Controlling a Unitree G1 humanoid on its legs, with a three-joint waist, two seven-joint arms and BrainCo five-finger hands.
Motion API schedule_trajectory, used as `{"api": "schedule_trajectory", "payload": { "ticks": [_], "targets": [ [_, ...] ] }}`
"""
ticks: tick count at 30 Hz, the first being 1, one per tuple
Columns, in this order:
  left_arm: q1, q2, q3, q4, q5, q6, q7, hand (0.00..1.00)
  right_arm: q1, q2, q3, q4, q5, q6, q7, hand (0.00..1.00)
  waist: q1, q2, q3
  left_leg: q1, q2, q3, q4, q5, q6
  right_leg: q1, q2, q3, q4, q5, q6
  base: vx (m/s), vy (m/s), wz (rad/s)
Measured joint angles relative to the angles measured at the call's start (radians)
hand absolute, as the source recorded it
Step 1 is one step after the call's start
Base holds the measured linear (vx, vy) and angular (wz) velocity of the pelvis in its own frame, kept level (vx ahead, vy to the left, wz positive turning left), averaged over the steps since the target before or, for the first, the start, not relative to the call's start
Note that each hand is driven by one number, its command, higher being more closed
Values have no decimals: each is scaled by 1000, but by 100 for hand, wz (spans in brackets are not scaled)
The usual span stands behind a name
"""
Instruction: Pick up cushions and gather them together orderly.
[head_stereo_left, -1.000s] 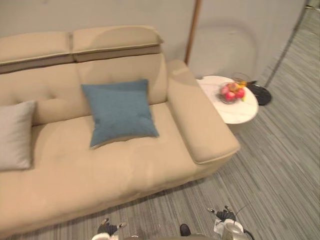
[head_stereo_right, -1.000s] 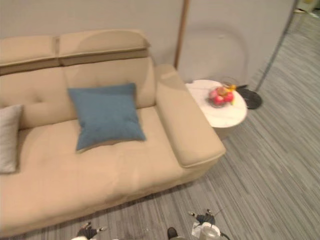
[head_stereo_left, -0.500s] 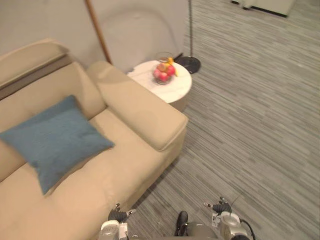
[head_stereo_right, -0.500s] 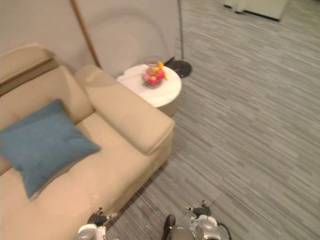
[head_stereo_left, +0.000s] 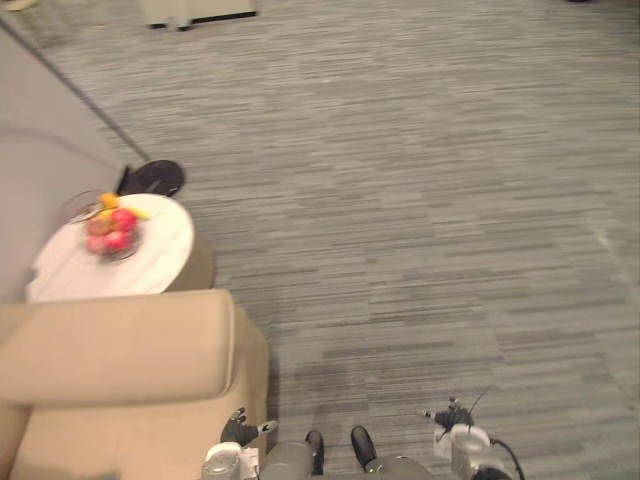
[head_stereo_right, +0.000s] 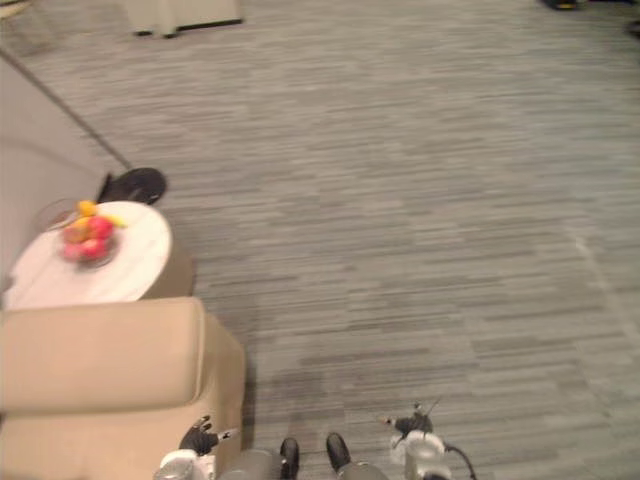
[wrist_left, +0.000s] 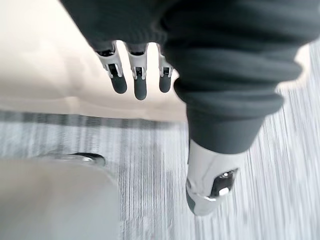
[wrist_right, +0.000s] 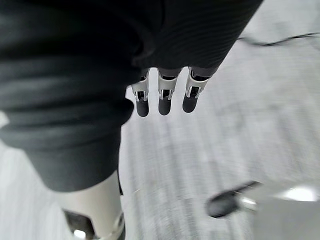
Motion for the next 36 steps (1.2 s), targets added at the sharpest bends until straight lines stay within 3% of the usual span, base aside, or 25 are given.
{"api": "schedule_trajectory", "payload": {
  "ticks": [3, 4, 7, 8, 9, 11, 13, 14, 15, 16, 17, 19, 21, 23, 25, 26, 28, 29, 30, 32, 33, 34, 35, 36],
  "targets": [
    [-3, 7, 0, 1, 10, 21, 0, 0, -2, 18, -17, -10, 8, 0, 0, 0, 2, -7, 4, 21, 16, 124, -3, -6, 8, -96, -24, -178, 133, -43, 61, 120, 91, -103],
    [-3, 6, -1, 1, 10, 24, 0, 0, -2, 18, -18, -10, 9, 0, 0, 0, 2, -6, 5, 37, 16, 160, -3, -6, 8, -112, -42, -258, 153, -47, 62, 114, 37, -99],
    [-9, 1, -8, -2, 4, 20, 1, 0, -3, 19, -18, -11, 10, -1, 1, 0, 1, -6, 5, 90, 17, 223, -1, -15, 10, -112, -96, -483, 159, -78, 9, 117, -55, -82],
    [-8, 3, -17, 0, 2, 20, 1, 0, -13, 16, -18, -10, 10, -1, 1, 0, -1, -2, 9, 109, 26, 248, 5, -46, 0, -118, -135, -589, 164, -91, -21, 114, -106, -71],
    [-8, 6, -21, 1, 1, 20, 2, 0, -14, 16, -19, -10, 10, -1, 1, 0, -3, 0, 10, 113, 30, 251, 8, -54, -5, -118, -135, -611, 169, -94, -37, 115, -133, -43],
    [-10, 7, -57, 1, -8, 20, 1, 0, -6, 16, -42, -8, 12, -1, 2, 0, -32, 2, 10, 113, 41, 223, 14, -65, -23, -104, -108, -602, 148, -88, -58, 133, -160, -15],
    [-5, 1, -56, 2, -8, 25, 2, 0, -5, 8, -62, 6, 40, 0, 1, 0, -15, 5, 11, 106, 90, 203, 91, -108, -57, -77, -59, -555, 122, -95, -58, 211, -225, -71],
    [0, -3, -46, 3, -8, 28, 1, 0, -3, 8, -68, 5, 47, -1, 1, 0, -15, 7, 12, 76, 129, 202, 211, -141, -64, -59, -32, -532, 120, -106, -76, 237, -215, -78],
    [6, -13, -24, 1, -12, 35, 1, 0, 1, 10, -82, 1, 51, -1, 0, 0, -16, 9, 16, 36, 161, 189, 344, -154, -59, -46, -16, -519, 124, -116, -91, 191, -156, -58],
    [1, -30, 11, -5, -13, 36, 3, 0, 14, 11, -85, -13, 61, -1, -2, 0, -15, 23, 25, -47, 211, 146, 563, -146, -31, -16, 7, -506, 131, -126, -119, 193, -87, -61],
    [2, -45, 24, -29, -15, 34, 4, 0, 19, 11, -88, -21, 78, -1, -5, 0, -9, 37, 33, -116, 239, 99, 734, -154, 31, 4, 34, -479, 156, -152, -148, 157, -24, -72],
    [1, -49, 14, -50, -17, 33, 4, 0, 19, 13, -89, -15, 79, 0, -16, 0, 10, 41, 35, -180, 208, 33, 770, -174, 9, 30, 42, -426, 175, -176, -163, 215, 45, -93],
    [1, -49, -6, -61, -23, 31, 5, 0, 13, 16, -91, -12, 87, 0, -16, 0, 22, 31, 36, -220, 152, 14, 626, -181, -5, 55, 32, -350, 155, -178, -159, 299, 103, -105],
    [-1, -54, -11, -63, -26, 25, 4, 0, 9, 17, -96, -11, 87, 0, -16, 0, 31, 28, 37, -232, 76, -36, 386, -152, -30, 87, 4, -285, 115, -179, -143, 293, 154, -90],
    [2, -61, -9, -63, -25, 13, 2, 0, 5, 10, -102, -8, 86, 0, -16, 0, 43, 23, 36, -221, 3, -72, 128, 25, -65, 122, -43, -220, 66, -189, -114, 337, 189, -80],
    [8, -61, -9, -61, -24, 12, 2, 0, 3, 8, -101, -9, 85, -1, -15, 0, 51, 28, 23, -198, -15, -53, 75, 83, -45, 127, -64, -187, 53, -196, -93, 474, 208, -74],
    [6, -60, 5, -60, -24, 13, 1, 0, -3, 9, -114, -7, 84, 0, -8, 0, 56, 27, 18, -182, -27, 10, 100, 61, 26, 148, -102, -187, 23, -174, -41, 524, 197, -57],
    [5, -59, 10, -60, -23, 13, 1, 0, -2, 13, -130, -9, 84, -1, -5, 0, 60, 26, 18, -181, -29, 20, 134, 44, 49, 160, -109, -189, 30, -174, -38, 420, 140, -40],
    [7, -58, 13, -60, -23, 13, 1, 0, 3, 14, -136, -12, 84, -1, -1, 0, 61, 22, 16, -162, -34, 32, 161, 22, 65, 161, -117, -186, 80, -188, -11, 380, 113, -47],
    [16, -58, -3, -58, -21, 15, 1, 0, 16, 21, -135, -30, 85, -12, 2, 0, 65, 27, 8, -77, -26, 60, 113, -56, 55, 75, -101, -197, 340, -249, 121, 339, 82, -67],
    [13, -51, -15, -56, -21, 20, 1, 0, 24, 28, -132, -50, 87, -15, 5, 0, 63, 14, 14, -32, -32, 80, 94, -71, 55, -19, -114, -231, 553, -256, 219, 300, 56, -60],
    [11, -47, -31, -55, -19, 25, 1, 0, 40, 31, -132, -57, 90, -15, 6, 0, 49, 8, 10, 17, -38, 98, 83, -86, 53, -91, -145, -299, 725, -246, 216, 374, 68, -48],
    [13, -49, -42, -53, -17, 28, 1, 0, 49, 31, -132, -67, 93, -14, 7, 0, 38, 8, 10, 59, -39, 106, 66, -94, 50, -121, -175, -353, 792, -249, 194, 399, 56, -39],
    [11, -52, -48, -40, -14, 34, 1, 0, 61, 30, -132, -88, 95, -13, 7, 0, 34, 7, 9, 126, -40, 122, 29, -94, 49, -150, -214, -429, 827, -269, 135, 349, 34, -41]
  ]
}}
